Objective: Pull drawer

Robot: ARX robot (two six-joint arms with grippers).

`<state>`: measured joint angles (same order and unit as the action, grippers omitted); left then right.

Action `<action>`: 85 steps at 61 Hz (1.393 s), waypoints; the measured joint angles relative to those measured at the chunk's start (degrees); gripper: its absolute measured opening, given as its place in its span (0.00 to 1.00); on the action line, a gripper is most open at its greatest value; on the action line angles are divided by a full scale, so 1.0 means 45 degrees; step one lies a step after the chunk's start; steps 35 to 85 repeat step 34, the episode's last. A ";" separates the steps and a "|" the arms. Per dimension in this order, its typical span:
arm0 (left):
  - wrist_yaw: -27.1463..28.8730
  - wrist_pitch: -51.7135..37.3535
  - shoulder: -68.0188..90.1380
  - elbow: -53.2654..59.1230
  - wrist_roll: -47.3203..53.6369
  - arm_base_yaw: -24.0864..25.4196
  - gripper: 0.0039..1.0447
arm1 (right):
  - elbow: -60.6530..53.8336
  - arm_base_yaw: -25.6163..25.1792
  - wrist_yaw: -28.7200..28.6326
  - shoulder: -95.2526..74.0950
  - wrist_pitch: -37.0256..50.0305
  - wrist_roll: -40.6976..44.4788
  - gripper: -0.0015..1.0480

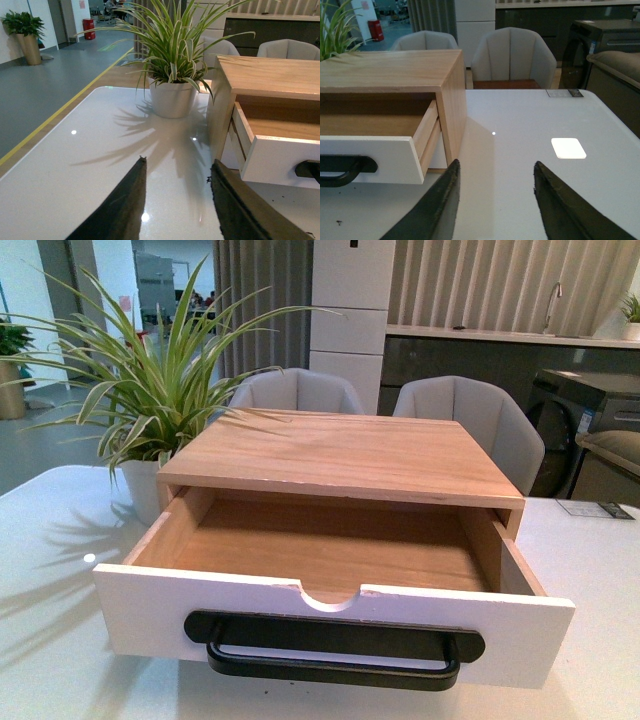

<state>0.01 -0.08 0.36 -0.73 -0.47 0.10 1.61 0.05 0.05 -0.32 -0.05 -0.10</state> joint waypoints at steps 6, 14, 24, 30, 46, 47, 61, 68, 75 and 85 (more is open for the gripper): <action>0.0000 0.0000 0.0000 0.0000 0.0005 0.0000 0.61 | 0.0000 0.0000 0.0000 0.0000 0.0000 0.0000 0.61; 0.0000 0.0000 0.0000 0.0000 0.0005 0.0000 0.88 | 0.0000 0.0000 -0.0005 0.0000 0.0000 0.0000 0.87; 0.0000 0.0000 0.0000 0.0000 0.0044 0.0000 0.93 | 0.0000 0.0000 -0.0005 0.0000 0.0000 -0.0015 0.91; 0.0000 0.0000 0.0000 0.0000 0.0039 0.0000 0.93 | 0.0000 0.0000 -0.0005 0.0000 0.0000 -0.0015 0.91; 0.0000 0.0000 0.0000 0.0000 0.0044 0.0000 0.93 | 0.0000 0.0000 -0.0005 0.0000 0.0000 -0.0015 0.91; 0.0000 0.0000 0.0000 0.0000 0.0044 0.0000 0.93 | 0.0000 0.0000 -0.0005 0.0000 0.0000 -0.0015 0.91; 0.0000 0.0000 0.0000 0.0000 0.0044 0.0000 0.93 | 0.0000 0.0000 -0.0005 0.0000 0.0000 -0.0015 0.91; 0.0000 0.0000 0.0000 0.0000 0.0044 0.0000 0.93 | 0.0000 0.0000 -0.0005 0.0000 0.0000 -0.0015 0.91; 0.0000 0.0000 0.0000 0.0000 0.0044 0.0000 0.93 | 0.0000 0.0000 -0.0005 0.0000 0.0000 -0.0015 0.91; 0.0000 0.0000 0.0000 0.0000 0.0044 0.0000 0.93 | 0.0000 0.0000 -0.0005 0.0000 0.0000 -0.0015 0.91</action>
